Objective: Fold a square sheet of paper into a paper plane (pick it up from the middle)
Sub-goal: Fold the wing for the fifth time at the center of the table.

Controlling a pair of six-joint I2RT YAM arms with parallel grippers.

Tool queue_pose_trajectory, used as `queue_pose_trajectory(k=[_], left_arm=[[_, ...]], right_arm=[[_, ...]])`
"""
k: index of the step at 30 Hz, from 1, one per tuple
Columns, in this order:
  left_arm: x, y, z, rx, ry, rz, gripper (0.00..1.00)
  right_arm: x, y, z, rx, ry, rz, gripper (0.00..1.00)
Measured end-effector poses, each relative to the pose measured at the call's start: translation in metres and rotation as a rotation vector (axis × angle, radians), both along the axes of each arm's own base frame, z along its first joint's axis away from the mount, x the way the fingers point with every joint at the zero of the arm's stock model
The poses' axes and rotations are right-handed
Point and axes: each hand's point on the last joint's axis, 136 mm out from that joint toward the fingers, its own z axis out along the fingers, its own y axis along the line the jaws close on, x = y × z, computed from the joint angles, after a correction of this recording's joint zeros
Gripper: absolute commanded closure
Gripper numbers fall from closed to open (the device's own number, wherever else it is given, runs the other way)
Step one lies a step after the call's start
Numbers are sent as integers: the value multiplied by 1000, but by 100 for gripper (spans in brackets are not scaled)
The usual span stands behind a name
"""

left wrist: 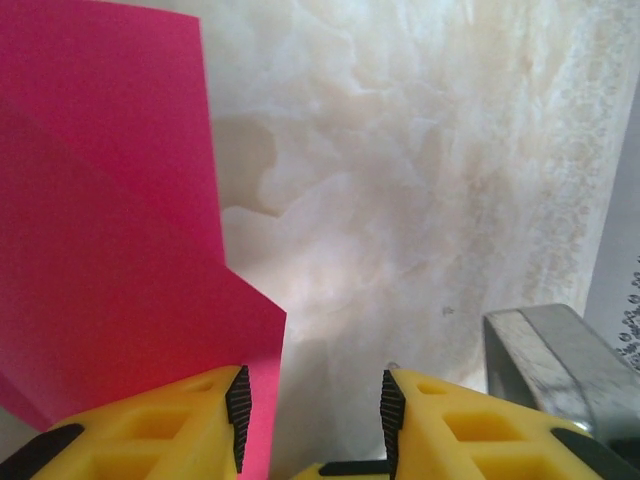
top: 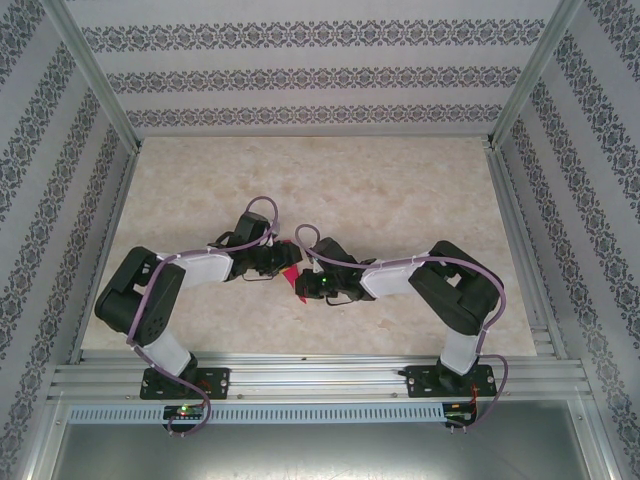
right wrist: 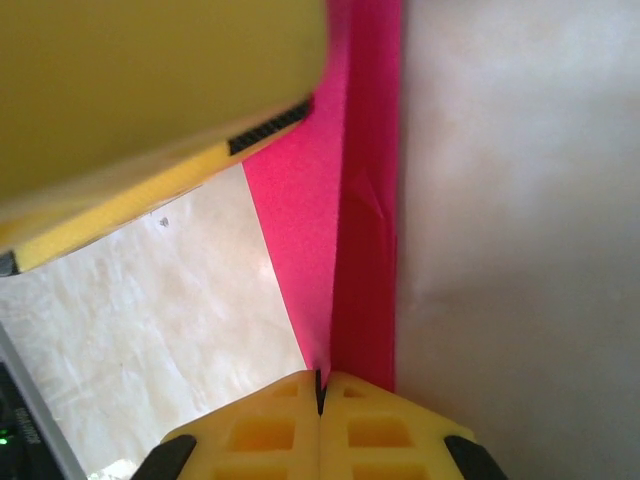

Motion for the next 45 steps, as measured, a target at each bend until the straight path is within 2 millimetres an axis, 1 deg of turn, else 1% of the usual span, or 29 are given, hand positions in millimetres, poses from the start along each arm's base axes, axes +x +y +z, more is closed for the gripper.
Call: queue_pose_trajectory(k=[4,11,16,22,26,30,33,36,39,45], left_arm=[[-1,-3,7,-22,-14,-17,55],[0,-8,11,-49,-23,-36,54],[-1,-8,3,-42,-7,-36,55],[-2,-7,-11,-28,21,-36,55],[-2,-7,-15,-23,29,-36,55],[-2,-7,-16,-21,28,-34,55],[-1,-6,-16,-17,23,-35,56],[0,-7,-16,-16,18,-39,55],[0,-7,-16,-15,19,-40,55],[1,-7,-17,-13,18,-42,55]], right_arm=[[1,1,3,51,31,-19,99],[2,9,7,144,82,-40,99],[2,12,11,175,112,-44,99],[1,11,4,177,154,-58,98],[1,11,3,178,165,-67,94],[1,11,3,179,171,-77,85],[0,6,7,156,153,-75,71],[2,-2,15,105,95,-71,62],[3,-5,21,21,32,-45,61],[4,11,37,-88,-73,36,58]])
